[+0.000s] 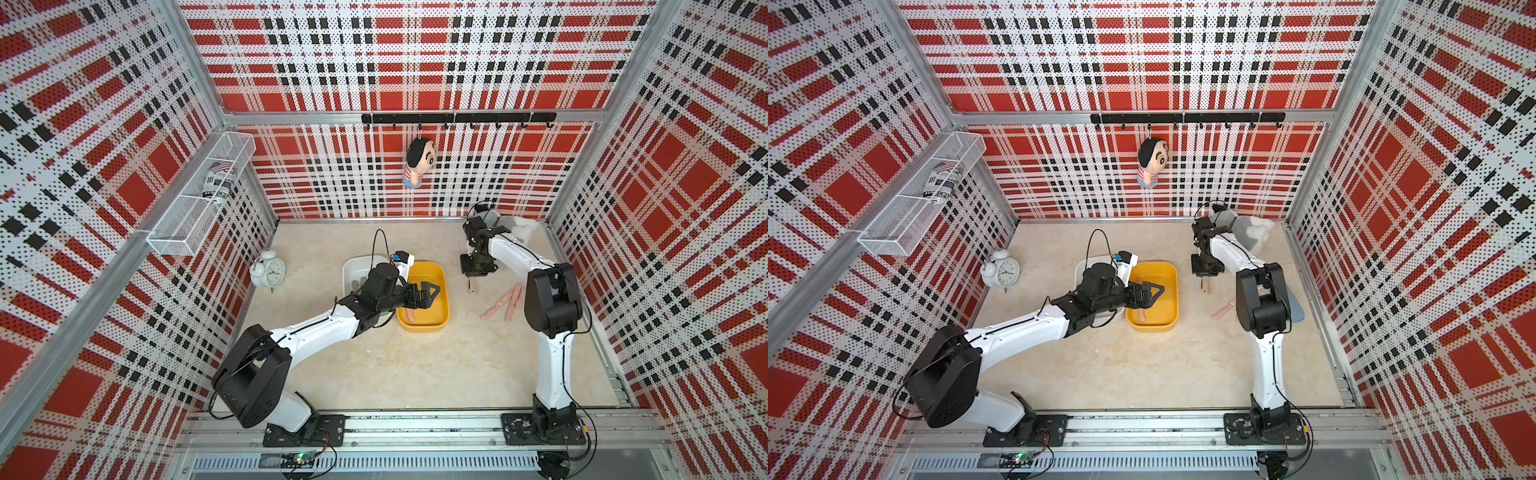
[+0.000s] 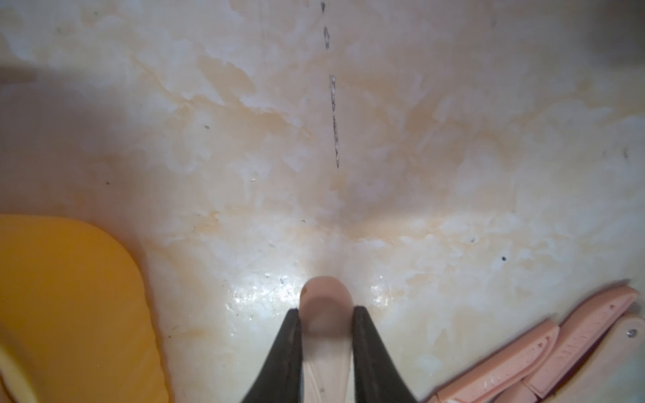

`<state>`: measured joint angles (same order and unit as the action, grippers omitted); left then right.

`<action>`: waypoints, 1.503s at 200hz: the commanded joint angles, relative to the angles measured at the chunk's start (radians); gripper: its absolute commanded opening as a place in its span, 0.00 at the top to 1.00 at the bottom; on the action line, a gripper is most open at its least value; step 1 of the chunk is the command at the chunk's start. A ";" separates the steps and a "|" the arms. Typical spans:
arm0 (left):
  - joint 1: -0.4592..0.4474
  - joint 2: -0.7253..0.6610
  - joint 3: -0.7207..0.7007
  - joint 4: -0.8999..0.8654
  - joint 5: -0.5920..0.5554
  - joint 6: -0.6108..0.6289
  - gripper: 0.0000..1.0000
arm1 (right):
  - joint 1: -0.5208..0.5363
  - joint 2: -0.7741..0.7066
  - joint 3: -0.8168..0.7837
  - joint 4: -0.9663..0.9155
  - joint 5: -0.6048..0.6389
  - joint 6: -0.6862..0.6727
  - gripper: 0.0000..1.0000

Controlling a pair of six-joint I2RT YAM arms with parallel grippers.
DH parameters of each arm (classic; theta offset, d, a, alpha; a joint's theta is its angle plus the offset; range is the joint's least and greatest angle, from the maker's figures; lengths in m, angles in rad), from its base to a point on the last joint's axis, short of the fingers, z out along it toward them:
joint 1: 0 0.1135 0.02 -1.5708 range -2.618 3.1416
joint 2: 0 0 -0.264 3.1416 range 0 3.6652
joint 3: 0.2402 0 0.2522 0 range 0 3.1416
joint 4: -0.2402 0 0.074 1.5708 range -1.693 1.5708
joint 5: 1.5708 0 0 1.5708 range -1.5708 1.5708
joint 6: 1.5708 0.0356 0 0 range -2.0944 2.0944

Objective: Place the fruit knives into the storage box by color
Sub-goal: Pick up the fruit knife from the center of the board, then place the fruit knife in the storage box.

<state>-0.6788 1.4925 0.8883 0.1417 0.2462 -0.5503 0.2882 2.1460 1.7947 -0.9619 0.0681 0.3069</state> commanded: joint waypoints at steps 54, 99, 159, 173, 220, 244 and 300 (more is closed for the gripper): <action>0.034 -0.081 -0.003 -0.093 -0.030 0.038 0.02 | 0.076 -0.076 0.144 -0.095 -0.003 0.005 0.80; 0.053 -0.133 -0.024 -0.149 -0.045 0.051 0.02 | 0.140 -0.087 0.203 -0.103 -0.046 0.035 0.80; 0.069 -0.212 -0.085 -0.191 -0.060 0.053 0.02 | 0.226 -0.069 0.230 -0.078 -0.068 0.068 0.80; 0.073 -0.232 -0.100 -0.200 -0.064 0.052 0.02 | 0.239 -0.063 0.226 -0.067 -0.078 0.075 0.80; 0.077 -0.280 -0.166 -0.202 -0.069 0.043 0.02 | 0.277 -0.053 0.141 0.035 -0.149 0.121 0.80; 0.079 -0.293 -0.193 -0.191 -0.071 0.036 0.02 | 0.291 -0.032 0.099 0.082 -0.172 0.140 0.80; 0.079 -0.295 -0.245 -0.140 -0.067 0.017 0.02 | 0.322 0.037 0.074 0.130 -0.202 0.165 0.80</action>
<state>-0.6071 1.2125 0.6640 -0.0414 0.1806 -0.5236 0.5900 2.1456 1.8713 -0.8745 -0.1101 0.4480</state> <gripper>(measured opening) 0.984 0.246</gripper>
